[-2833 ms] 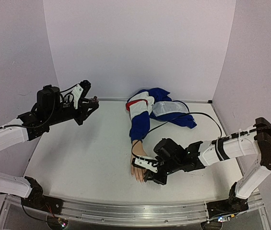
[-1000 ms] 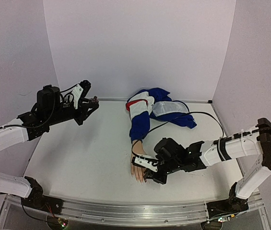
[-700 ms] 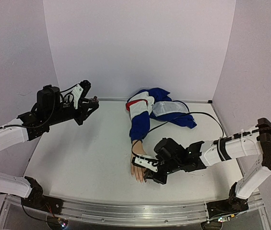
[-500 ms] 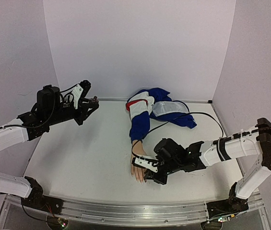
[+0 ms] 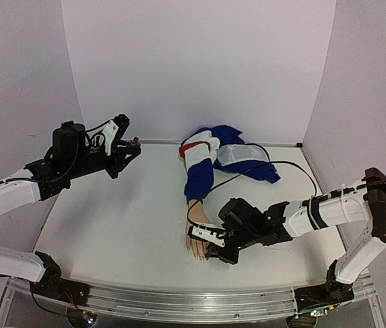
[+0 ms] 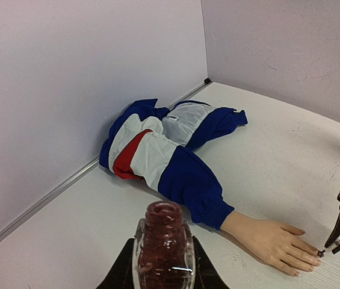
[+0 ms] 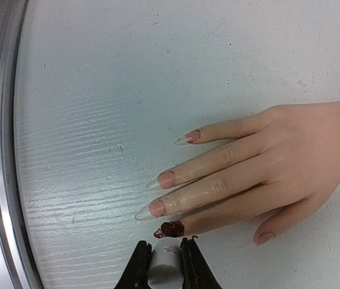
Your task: Paint the nails
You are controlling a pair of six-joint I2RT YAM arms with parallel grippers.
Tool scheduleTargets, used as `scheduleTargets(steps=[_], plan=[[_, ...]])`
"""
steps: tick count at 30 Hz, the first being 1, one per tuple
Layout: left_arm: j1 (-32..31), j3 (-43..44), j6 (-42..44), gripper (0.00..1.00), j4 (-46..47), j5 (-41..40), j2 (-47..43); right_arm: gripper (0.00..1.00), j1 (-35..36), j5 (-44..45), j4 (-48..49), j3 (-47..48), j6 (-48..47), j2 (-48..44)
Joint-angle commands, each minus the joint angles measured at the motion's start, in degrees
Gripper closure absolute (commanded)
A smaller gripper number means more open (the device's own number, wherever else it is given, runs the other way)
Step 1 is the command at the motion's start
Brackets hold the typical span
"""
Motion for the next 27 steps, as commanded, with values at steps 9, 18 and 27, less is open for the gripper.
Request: scheduleTargets(steps=[9, 18, 27], plan=[[0.4, 1.7, -0.9, 1.0, 3.8, 1.3, -0.9, 1.0, 0.9, -0.8, -2.3, 1.9, 0.9, 0.2], [0.4, 1.7, -0.9, 1.0, 3.8, 1.5, -1.1, 1.0, 1.2, -0.4, -2.9, 1.9, 1.4, -0.1], [0.4, 1.7, -0.9, 1.0, 3.8, 1.5, -1.0, 1.0, 1.4, -1.3, -2.3, 1.2, 1.1, -1.8]])
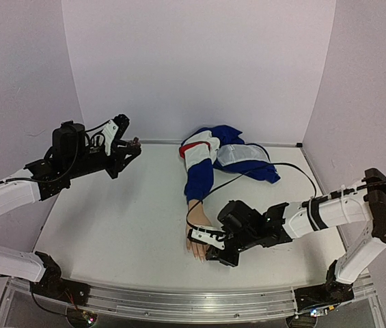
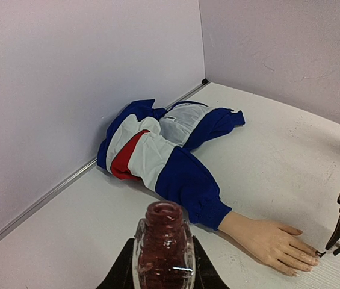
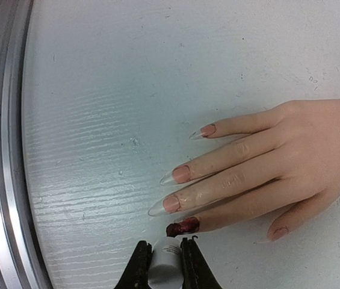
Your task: Paint the nails
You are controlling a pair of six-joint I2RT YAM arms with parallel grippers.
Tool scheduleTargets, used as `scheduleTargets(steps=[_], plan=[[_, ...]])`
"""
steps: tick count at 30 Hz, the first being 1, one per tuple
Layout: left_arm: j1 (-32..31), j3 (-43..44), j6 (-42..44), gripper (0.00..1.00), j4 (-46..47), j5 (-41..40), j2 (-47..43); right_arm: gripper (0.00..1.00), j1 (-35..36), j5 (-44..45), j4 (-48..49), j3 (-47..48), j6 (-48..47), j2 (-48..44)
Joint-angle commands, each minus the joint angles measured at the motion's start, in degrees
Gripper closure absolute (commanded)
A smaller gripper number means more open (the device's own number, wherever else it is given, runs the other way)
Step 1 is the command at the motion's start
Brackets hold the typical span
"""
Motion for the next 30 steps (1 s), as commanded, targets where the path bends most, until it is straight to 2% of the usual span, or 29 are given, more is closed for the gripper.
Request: scheduleTargets(steps=[1, 7, 12, 30], plan=[[0.2, 1.7, -0.7, 1.0, 3.8, 0.6, -1.1, 1.0, 0.4, -1.4, -0.6, 0.7, 0.3, -2.6], [0.2, 1.7, -0.7, 1.0, 3.9, 0.6, -1.1, 1.0, 0.4, -1.8, 2.3, -1.8, 0.2, -6.6], [0.2, 1.7, -0.6, 1.0, 3.8, 0.5, -1.1, 1.0, 0.4, 1.8, 2.8, -1.5, 0.4, -5.7], [0.3, 1.7, -0.4, 1.0, 3.8, 0.4, -1.0, 1.0, 0.4, 3.2, 3.6, -0.2, 0.2, -2.0]])
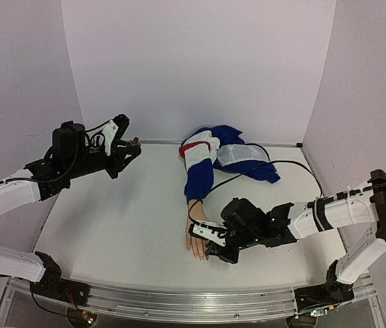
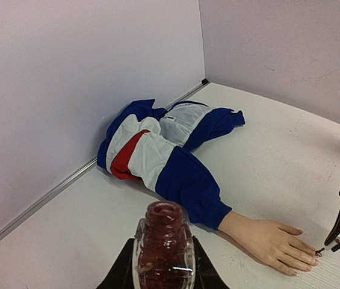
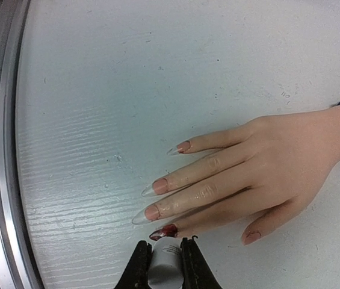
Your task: Paint the nails
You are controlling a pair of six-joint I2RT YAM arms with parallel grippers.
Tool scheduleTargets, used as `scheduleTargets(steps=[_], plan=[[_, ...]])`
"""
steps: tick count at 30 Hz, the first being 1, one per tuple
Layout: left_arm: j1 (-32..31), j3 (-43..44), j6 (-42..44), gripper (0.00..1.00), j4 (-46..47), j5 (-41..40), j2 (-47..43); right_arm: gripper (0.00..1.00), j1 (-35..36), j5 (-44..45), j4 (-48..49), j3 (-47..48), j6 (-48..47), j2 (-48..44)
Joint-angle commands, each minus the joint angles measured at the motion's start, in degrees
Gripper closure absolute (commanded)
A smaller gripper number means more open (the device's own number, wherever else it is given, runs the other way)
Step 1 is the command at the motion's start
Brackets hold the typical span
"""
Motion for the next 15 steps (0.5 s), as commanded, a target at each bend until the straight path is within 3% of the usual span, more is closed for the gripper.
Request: scheduleTargets(steps=[1, 15], plan=[[0.3, 1.7, -0.4, 1.0, 3.8, 0.4, -1.0, 1.0, 0.4, 0.6, 0.1, 1.2, 0.2, 0.6], [0.3, 1.8, -0.5, 1.0, 3.8, 0.5, -0.9, 1.0, 0.4, -0.2, -0.7, 1.7, 0.6, 1.7]])
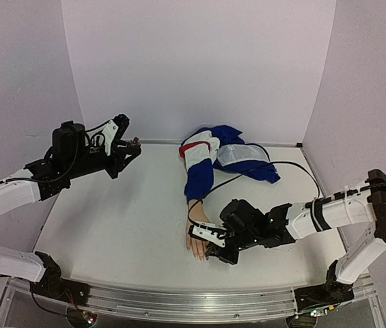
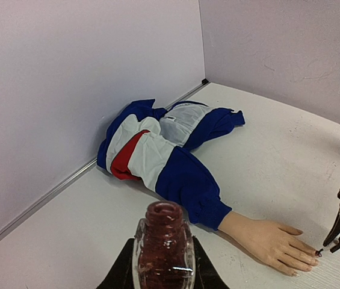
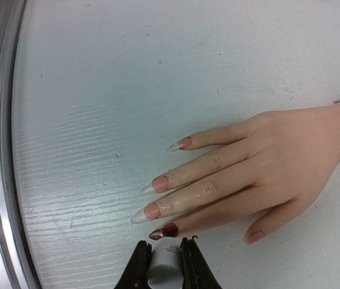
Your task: Paint the nails
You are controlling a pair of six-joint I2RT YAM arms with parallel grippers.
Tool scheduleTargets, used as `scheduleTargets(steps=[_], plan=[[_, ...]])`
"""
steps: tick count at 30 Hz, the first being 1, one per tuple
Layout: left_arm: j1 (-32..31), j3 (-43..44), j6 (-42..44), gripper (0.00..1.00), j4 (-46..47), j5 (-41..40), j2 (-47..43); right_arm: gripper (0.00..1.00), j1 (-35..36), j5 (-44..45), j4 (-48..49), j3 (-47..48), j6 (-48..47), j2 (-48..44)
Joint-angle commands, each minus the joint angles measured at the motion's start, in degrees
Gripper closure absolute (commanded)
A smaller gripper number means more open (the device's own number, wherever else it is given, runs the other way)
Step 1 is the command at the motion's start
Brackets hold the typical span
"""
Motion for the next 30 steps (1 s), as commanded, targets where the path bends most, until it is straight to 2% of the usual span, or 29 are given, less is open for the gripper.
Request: scheduleTargets(steps=[1, 30], plan=[[0.3, 1.7, -0.5, 1.0, 3.8, 0.5, -0.8, 1.0, 0.4, -0.6, -0.8, 1.9, 0.6, 1.0], [0.3, 1.8, -0.8, 1.0, 3.8, 0.8, -1.1, 1.0, 0.4, -2.4, -3.5, 2.5, 1.7, 1.1]])
